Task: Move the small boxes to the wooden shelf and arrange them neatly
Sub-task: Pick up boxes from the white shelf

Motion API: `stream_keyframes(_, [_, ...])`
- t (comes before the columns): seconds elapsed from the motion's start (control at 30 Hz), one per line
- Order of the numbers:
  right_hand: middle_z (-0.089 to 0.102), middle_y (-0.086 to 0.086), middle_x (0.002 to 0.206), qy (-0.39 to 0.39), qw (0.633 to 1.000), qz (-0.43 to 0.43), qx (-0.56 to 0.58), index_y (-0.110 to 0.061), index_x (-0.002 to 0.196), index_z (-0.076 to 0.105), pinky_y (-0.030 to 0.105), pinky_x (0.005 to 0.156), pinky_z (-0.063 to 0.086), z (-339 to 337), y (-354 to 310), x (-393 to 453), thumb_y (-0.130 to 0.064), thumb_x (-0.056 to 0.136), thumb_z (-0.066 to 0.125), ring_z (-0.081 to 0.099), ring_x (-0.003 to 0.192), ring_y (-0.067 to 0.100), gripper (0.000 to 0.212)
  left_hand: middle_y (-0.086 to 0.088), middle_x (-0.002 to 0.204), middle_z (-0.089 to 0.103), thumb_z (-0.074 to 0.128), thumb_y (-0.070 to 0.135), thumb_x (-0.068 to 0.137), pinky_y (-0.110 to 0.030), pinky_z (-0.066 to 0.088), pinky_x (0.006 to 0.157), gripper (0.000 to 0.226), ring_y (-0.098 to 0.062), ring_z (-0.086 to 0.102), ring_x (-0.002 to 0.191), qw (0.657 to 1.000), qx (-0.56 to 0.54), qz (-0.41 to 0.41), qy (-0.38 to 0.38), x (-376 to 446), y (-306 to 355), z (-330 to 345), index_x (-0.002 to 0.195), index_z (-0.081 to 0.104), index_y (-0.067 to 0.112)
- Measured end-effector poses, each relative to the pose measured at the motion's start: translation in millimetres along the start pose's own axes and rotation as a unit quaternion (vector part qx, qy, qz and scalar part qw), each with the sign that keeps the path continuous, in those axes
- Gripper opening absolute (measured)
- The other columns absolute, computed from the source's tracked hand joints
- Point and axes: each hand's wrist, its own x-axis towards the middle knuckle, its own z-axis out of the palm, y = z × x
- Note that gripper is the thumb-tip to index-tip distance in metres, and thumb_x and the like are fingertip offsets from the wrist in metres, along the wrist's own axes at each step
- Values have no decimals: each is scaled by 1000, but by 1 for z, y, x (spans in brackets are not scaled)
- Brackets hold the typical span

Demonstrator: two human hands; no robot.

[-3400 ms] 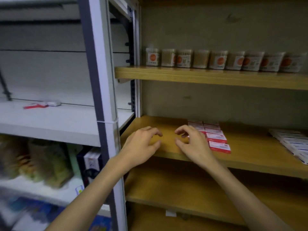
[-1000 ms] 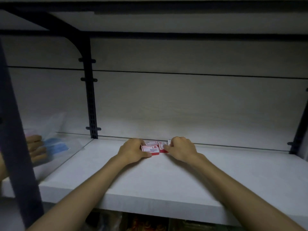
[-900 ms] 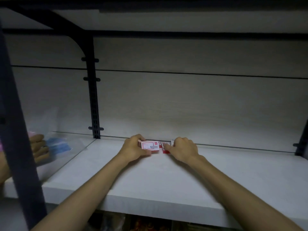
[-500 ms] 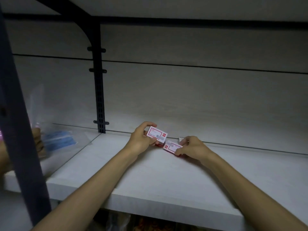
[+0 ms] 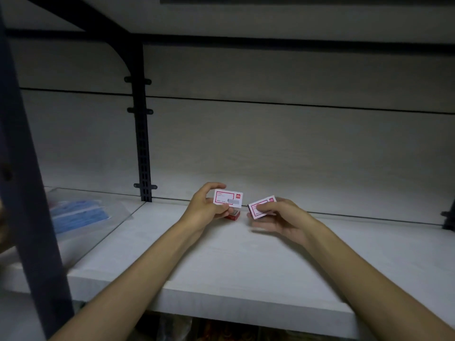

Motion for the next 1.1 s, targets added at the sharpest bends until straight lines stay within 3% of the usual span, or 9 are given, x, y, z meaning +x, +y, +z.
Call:
stream_keyframes(0.13, [76, 22, 95, 41, 995, -57, -64, -10, 119, 59, 56, 70, 61, -3, -2, -14, 0, 85, 74, 75, 80, 38, 38, -25, 109, 71, 64, -17, 86, -27, 61, 77, 43, -25, 72, 81, 999, -40, -4, -13, -11, 7, -1, 122, 61, 6])
stream_keyframes(0.27, [75, 23, 98, 19, 996, -66, -51, -3, 121, 60, 39, 67, 63, -3, 0, -36, 2, 86, 72, 75, 79, 36, 37, -21, 106, 74, 73, -17, 76, -24, 59, 72, 51, -27, 74, 83, 999, -43, -6, -23, -26, 10, 1, 119, 63, 9])
stream_keyframes(0.37, [73, 25, 109, 3, 998, -65, 11, 4, 124, 56, 31, 70, 62, -5, 0, -56, 10, 86, 68, 74, 91, 38, 40, -20, 104, 74, 79, -14, 70, -31, 61, 80, 53, -32, 74, 93, 998, -41, -4, -39, -36, 10, 3, 116, 66, 10])
stream_keyframes(0.53, [70, 29, 114, 1, 996, -89, 12, 1, 125, 54, 38, 83, 61, -14, 0, -101, 12, 88, 64, 72, 99, 42, 40, -7, 98, 77, 84, -8, 69, -30, 61, 79, 49, -22, 74, 89, 997, 11, 32, -65, -55, 14, 15, 111, 67, 9])
stream_keyframes(0.67, [72, 27, 108, 57, 989, -128, -53, -2, 121, 57, 35, 80, 62, -27, 3, -142, 7, 84, 70, 74, 86, 36, 41, -1, 97, 78, 85, -5, 69, -29, 59, 80, 46, -18, 74, 89, 994, 22, 49, -97, -69, 16, 35, 107, 67, 12])
stream_keyframes(0.83, [71, 27, 111, 97, 984, -148, -28, -1, 124, 56, 41, 85, 61, -58, 6, -190, 12, 79, 71, 71, 96, 45, 49, 4, 104, 75, 89, 3, 67, -22, 57, 82, 44, -8, 71, 97, 985, 51, 74, -148, -89, 19, 74, 103, 68, 18])
stream_keyframes(1.1, [73, 23, 111, 138, 979, -144, -47, -6, 127, 57, 39, 83, 61, -125, -2, -281, 7, 80, 71, 72, 99, 40, 51, 2, 106, 72, 85, 1, 73, -12, 52, 73, 42, 1, 68, 92, 968, 62, 92, -226, -138, 30, 165, 109, 70, 18])
